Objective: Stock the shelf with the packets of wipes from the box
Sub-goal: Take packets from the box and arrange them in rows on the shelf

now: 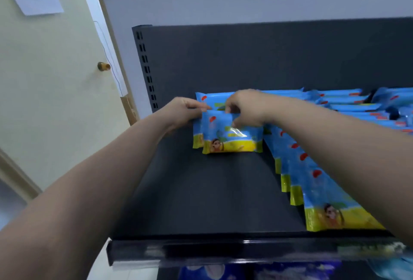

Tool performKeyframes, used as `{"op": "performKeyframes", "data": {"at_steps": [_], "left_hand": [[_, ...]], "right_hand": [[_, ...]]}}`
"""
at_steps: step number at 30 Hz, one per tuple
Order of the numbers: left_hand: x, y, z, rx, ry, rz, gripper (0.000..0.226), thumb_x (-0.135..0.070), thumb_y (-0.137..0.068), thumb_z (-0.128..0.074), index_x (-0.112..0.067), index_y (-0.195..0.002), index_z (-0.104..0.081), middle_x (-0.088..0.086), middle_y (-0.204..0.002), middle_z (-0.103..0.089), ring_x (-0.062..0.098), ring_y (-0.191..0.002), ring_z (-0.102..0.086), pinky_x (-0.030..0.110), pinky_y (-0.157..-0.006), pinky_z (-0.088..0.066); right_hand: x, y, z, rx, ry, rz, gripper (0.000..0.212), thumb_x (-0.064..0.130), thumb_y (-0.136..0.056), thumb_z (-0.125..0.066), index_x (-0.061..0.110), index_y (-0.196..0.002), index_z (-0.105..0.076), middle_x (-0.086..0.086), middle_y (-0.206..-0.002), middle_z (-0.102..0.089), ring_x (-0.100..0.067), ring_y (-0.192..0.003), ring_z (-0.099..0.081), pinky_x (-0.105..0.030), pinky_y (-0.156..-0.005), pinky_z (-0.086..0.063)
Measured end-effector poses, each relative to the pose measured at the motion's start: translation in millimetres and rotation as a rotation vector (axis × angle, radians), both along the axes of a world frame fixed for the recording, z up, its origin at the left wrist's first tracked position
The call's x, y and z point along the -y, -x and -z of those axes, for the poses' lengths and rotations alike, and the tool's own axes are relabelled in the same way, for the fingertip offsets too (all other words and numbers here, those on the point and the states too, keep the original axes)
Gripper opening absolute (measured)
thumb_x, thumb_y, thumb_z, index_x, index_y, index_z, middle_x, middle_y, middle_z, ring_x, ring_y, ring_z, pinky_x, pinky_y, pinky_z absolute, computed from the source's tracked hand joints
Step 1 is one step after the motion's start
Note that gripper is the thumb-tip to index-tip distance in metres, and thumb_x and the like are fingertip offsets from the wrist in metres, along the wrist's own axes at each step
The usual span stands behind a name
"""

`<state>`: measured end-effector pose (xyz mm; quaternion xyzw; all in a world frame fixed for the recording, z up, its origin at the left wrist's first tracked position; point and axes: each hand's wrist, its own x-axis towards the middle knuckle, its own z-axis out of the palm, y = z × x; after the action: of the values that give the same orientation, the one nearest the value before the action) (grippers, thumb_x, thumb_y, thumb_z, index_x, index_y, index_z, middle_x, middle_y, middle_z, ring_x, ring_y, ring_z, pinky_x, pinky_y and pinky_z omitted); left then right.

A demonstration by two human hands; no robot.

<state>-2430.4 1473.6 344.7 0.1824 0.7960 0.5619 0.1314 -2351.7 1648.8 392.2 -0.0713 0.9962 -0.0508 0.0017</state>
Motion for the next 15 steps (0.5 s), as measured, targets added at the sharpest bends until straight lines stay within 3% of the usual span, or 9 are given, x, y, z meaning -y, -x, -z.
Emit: {"op": "performKeyframes", "data": {"at_steps": [2,4,8,11,15], "left_hand": [[1.1,-2.5,1.0,0.044,-0.069,0.005,0.019,-0.024,-0.095,-0.056,-0.010,-0.094,-0.068,0.005,-0.096,-0.070,0.016,-0.088,-0.067,0.025,-0.073,-0.057],[5.5,-2.9,3.4,-0.006,-0.042,0.039,0.024,-0.026,-0.091,-0.061,-0.009,-0.108,-0.065,0.002,-0.103,-0.069,0.010,-0.093,-0.066,0.023,-0.082,-0.055],[7.6,-8.2,15.1,-0.203,0.251,0.080,0.065,-0.023,-0.073,-0.081,-0.023,-0.130,-0.049,-0.005,-0.124,-0.057,0.012,-0.109,-0.058,0.029,-0.093,-0.049],[1.8,-14.9,22.3,-0.335,0.309,0.055,0.072,-0.025,-0.074,-0.079,-0.025,-0.135,-0.041,-0.006,-0.134,-0.046,0.011,-0.119,-0.047,0.024,-0.094,-0.041],[1.3,-14.6,22.2,-0.383,0.370,0.025,0.080,-0.028,-0.077,-0.076,-0.021,-0.144,-0.033,0.001,-0.145,-0.031,0.014,-0.133,-0.034,0.017,-0.096,-0.027]], "right_hand": [[2.7,4.0,6.7,-0.031,-0.091,0.039,0.031,0.024,-0.082,-0.064,0.025,-0.112,-0.057,0.003,-0.111,-0.057,-0.022,-0.102,-0.054,-0.028,-0.076,-0.042],[5.9,6.3,9.0,-0.093,-0.160,0.066,0.030,0.025,-0.084,-0.061,0.026,-0.113,-0.056,0.003,-0.115,-0.057,-0.023,-0.108,-0.053,-0.029,-0.073,-0.038],[10.7,8.9,13.1,-0.120,-0.200,0.080,0.024,0.023,-0.086,-0.057,0.025,-0.111,-0.056,0.001,-0.113,-0.058,-0.022,-0.106,-0.052,-0.030,-0.070,-0.036],[8.4,8.8,17.5,-0.126,-0.182,0.074,0.020,0.019,-0.086,-0.055,0.022,-0.106,-0.055,-0.002,-0.112,-0.057,-0.024,-0.105,-0.052,-0.033,-0.070,-0.040],[8.6,8.9,27.6,-0.197,-0.229,0.080,0.031,0.021,-0.088,-0.052,0.021,-0.119,-0.055,-0.006,-0.118,-0.051,-0.029,-0.111,-0.049,-0.035,-0.071,-0.038]]}}
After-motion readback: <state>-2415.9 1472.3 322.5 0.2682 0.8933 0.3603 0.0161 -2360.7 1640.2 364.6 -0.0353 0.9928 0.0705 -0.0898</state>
